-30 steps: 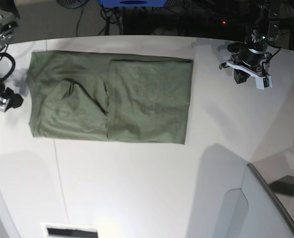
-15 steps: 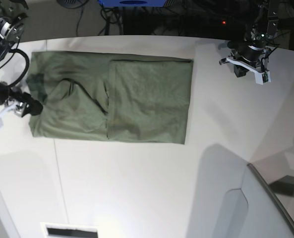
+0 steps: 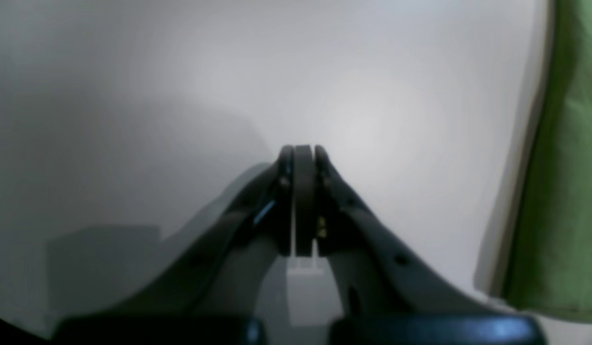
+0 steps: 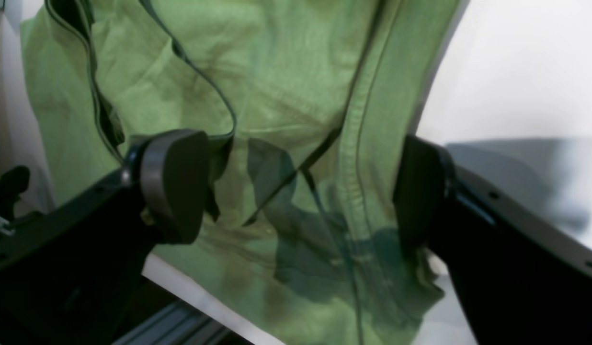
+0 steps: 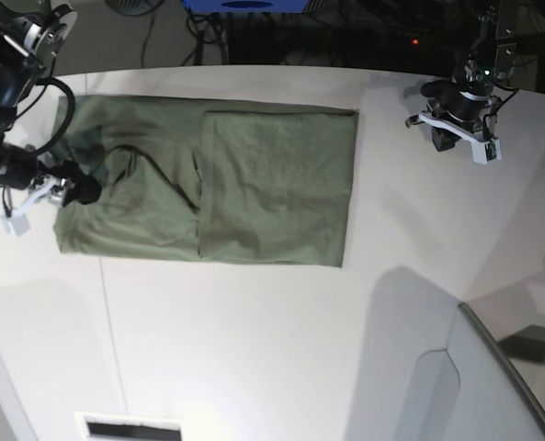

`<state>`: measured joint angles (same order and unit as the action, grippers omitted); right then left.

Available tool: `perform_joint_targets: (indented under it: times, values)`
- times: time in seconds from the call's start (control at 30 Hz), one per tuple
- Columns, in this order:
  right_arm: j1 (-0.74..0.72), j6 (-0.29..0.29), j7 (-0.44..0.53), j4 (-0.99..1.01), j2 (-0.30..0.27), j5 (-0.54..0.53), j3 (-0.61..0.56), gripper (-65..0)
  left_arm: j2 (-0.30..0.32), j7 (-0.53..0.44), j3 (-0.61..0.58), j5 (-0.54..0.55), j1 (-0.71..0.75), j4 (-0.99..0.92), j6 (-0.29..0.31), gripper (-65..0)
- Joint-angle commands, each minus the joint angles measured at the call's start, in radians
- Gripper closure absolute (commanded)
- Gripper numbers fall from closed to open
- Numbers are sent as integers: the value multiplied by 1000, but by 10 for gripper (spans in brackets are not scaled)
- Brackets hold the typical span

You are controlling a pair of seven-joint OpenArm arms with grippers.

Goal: Layout the t-shirt on the table in an organized manner, then fold the t-shirt properly
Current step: 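Grasp the strip's other end with the right gripper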

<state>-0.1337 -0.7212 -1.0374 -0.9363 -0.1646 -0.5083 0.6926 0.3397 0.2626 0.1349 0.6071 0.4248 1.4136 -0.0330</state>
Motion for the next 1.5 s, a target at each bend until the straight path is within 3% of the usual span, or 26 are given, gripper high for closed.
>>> perform_joint_targets:
  times: [0.0, 0.4, 0.77, 0.9, 1.4, 1.47]
  values:
    - [24, 23, -94, 15, 27, 92, -9, -545, 14, -19, 6, 1, 3, 13, -3, 0]
    - [29, 23, -94, 15, 56, 93, -93, -537, 14, -19, 9, 1, 3, 11, -3, 0]
    - [39, 23, -30, 13, 17, 87, -73, -543, 14, -19, 9, 1, 3, -21, -3, 0]
    - [39, 23, -53, 15, -11, 87, -44, -543, 14, -19, 12, 1, 3, -23, -3, 0]
    - [45, 23, -54, 23, -6, 93, -47, -536, 14, -19, 7, 1, 1, -23, -3, 0]
    - [45, 23, -47, 20, -6, 93, -90, -536, 14, -19, 7, 1, 1, -23, -3, 0]
